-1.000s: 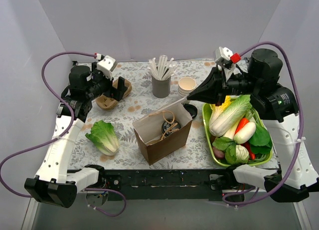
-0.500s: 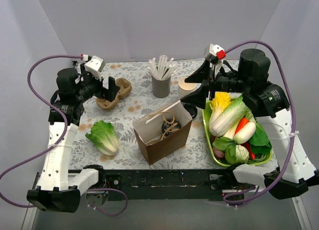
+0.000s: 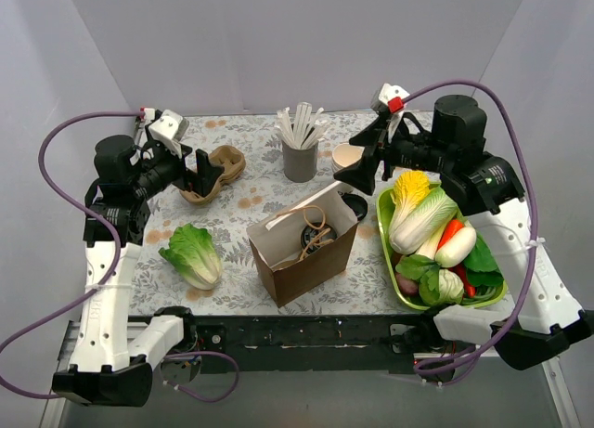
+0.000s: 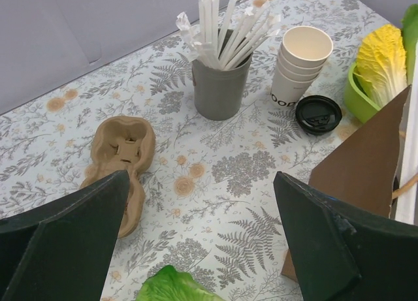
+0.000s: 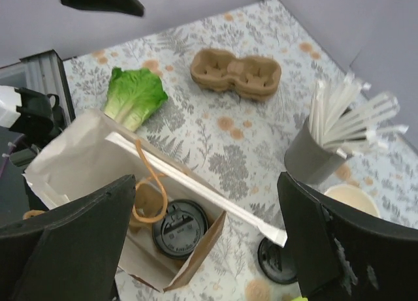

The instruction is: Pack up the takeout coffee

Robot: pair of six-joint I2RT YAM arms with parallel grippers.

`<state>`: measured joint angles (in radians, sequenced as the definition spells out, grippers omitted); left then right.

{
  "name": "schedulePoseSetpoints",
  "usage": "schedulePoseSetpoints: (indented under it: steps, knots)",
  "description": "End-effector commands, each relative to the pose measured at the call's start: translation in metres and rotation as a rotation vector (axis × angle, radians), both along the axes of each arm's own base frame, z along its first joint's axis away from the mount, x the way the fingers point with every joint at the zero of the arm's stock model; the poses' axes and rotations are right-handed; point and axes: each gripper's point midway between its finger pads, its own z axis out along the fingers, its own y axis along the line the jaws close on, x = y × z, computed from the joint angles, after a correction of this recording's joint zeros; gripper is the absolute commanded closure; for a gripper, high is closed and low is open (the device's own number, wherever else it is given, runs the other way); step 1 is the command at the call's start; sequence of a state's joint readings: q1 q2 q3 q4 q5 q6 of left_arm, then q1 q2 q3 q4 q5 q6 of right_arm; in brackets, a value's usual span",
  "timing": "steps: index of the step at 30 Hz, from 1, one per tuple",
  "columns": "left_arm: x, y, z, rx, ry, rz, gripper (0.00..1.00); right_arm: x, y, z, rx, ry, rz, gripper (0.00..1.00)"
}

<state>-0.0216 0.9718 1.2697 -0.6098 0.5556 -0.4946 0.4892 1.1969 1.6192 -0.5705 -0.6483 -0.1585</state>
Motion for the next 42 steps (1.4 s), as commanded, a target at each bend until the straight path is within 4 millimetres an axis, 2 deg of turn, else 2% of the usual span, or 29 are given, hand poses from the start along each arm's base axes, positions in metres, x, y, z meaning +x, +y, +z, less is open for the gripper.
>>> schedulePoseSetpoints:
  steps: [1,2,3,5,7,11,12,17,19,22,25,26,28,30,32,33,35,38,39,40,42]
  knots:
    - [-0.013,-0.008,0.01,-0.028,-0.015,-0.048,0.05,0.005,-0.023,-0.036,-0.069,0.127,-0.103,0.05]
    - [-0.012,-0.007,0.009,-0.028,-0.012,-0.047,0.05,0.006,-0.033,-0.053,-0.062,0.234,-0.146,0.05]
    - [-0.012,-0.007,0.008,-0.024,-0.012,-0.049,0.05,0.005,-0.037,-0.063,-0.064,0.269,-0.149,0.05]
    - [-0.012,-0.008,0.005,-0.017,-0.01,-0.059,0.05,0.005,-0.044,-0.076,-0.081,0.279,-0.161,0.07]
    - [-0.009,-0.007,0.002,-0.008,-0.005,-0.052,0.05,0.014,-0.051,-0.096,-0.135,0.263,-0.198,0.09]
    - [-0.006,-0.007,0.0,-0.008,0.005,-0.055,0.05,0.034,-0.061,-0.137,-0.231,0.3,-0.276,0.25]
    - [-0.005,-0.007,-0.001,-0.008,0.01,-0.056,0.05,0.039,-0.061,-0.153,-0.241,0.314,-0.291,0.27]
    - [0.004,-0.007,-0.007,-0.011,0.037,-0.052,0.05,0.057,-0.058,-0.193,-0.252,0.367,-0.33,0.35]
    - [0.006,-0.007,-0.01,-0.013,0.045,-0.052,0.05,0.062,-0.055,-0.206,-0.223,0.397,-0.349,0.36]
    - [0.009,-0.007,-0.013,-0.013,0.063,-0.048,0.05,0.066,-0.044,-0.213,-0.157,0.423,-0.32,0.37]
    - [0.01,-0.006,-0.014,-0.006,0.073,-0.049,0.05,0.08,-0.028,-0.197,-0.042,0.424,-0.3,0.39]
    - [0.01,-0.007,-0.015,-0.005,0.078,-0.051,0.05,0.088,-0.022,-0.175,0.009,0.388,-0.294,0.39]
    - [0.012,-0.007,-0.015,-0.004,0.079,-0.053,0.05,0.092,-0.016,-0.146,0.064,0.323,-0.259,0.39]
    - [0.014,-0.008,-0.016,-0.007,0.081,-0.057,0.05,0.091,-0.01,-0.094,0.137,0.207,-0.206,0.39]
    - [0.015,-0.008,-0.016,-0.012,0.08,-0.06,0.05,0.07,0.002,-0.056,0.175,0.151,-0.08,0.39]
    - [0.015,-0.009,-0.015,-0.013,0.079,-0.061,0.05,0.059,0.005,-0.031,0.188,0.101,-0.039,0.39]
    - [0.016,-0.009,-0.018,-0.014,0.08,-0.059,0.05,0.033,0.013,-0.013,0.19,0.074,0.046,0.37]
    - [0.018,-0.009,-0.025,-0.026,0.094,-0.057,0.05,0.008,0.013,-0.011,0.153,0.042,0.077,0.33]
    - [0.019,-0.01,-0.027,-0.032,0.098,-0.057,0.05,0.006,0.012,-0.015,0.146,0.043,0.072,0.33]
    - [0.019,-0.01,-0.029,-0.036,0.102,-0.058,0.05,0.012,0.009,-0.031,0.126,0.06,0.027,0.32]
    - [0.02,-0.012,-0.033,-0.047,0.115,-0.065,0.05,0.013,0.002,-0.035,0.118,0.047,-0.021,0.29]
